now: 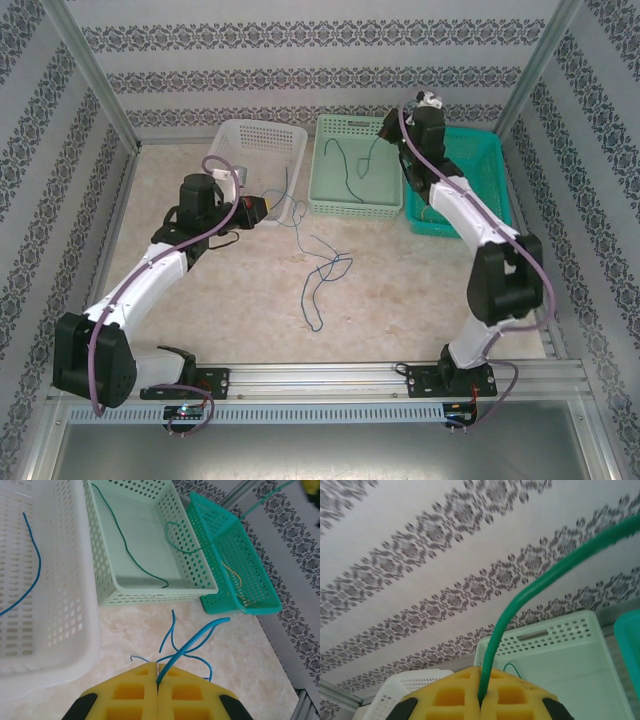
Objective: Untangle the cables
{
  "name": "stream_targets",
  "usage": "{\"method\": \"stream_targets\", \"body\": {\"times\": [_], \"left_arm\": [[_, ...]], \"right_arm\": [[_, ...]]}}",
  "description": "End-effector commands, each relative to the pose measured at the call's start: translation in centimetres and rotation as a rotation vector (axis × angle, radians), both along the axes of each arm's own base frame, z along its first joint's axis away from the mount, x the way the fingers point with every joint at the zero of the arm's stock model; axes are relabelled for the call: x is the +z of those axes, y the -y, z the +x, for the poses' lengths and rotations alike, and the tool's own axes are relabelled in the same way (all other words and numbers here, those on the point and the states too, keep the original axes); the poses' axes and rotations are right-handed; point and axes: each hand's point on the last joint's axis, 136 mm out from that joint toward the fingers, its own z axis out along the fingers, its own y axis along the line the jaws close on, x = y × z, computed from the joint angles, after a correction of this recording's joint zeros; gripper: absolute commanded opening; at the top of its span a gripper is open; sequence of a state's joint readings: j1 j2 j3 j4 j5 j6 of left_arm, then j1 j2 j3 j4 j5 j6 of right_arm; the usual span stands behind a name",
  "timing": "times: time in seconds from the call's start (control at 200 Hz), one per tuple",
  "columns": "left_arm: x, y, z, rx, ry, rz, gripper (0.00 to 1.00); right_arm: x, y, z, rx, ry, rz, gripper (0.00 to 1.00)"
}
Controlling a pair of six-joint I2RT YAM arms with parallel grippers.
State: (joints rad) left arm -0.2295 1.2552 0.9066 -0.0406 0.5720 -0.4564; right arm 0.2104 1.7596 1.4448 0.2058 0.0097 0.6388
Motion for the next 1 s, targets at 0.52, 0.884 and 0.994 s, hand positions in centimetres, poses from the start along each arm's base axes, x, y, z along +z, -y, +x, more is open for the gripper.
{"method": "stream_targets", "body": {"times": [0.52,0.884,0.994], "left_arm": [[5.5,-0.2,0.3,0.02,0.096,-0.018,0.0],[9.0,-0.1,0.9,0.02,0.155,-0.014,0.0],[9.0,-0.3,0.8,0.03,0.153,-0.014,0.0]], "right_arm": [[-12.1,-2.3,2.9,0.167,-0.643,0.012,0.98],[-13.0,-0.8,1.2,0.143,-0.675,-0.065,0.87],[-15.1,-1.3,1.9,0.156,-0.705,-0.081,0.72]]}}
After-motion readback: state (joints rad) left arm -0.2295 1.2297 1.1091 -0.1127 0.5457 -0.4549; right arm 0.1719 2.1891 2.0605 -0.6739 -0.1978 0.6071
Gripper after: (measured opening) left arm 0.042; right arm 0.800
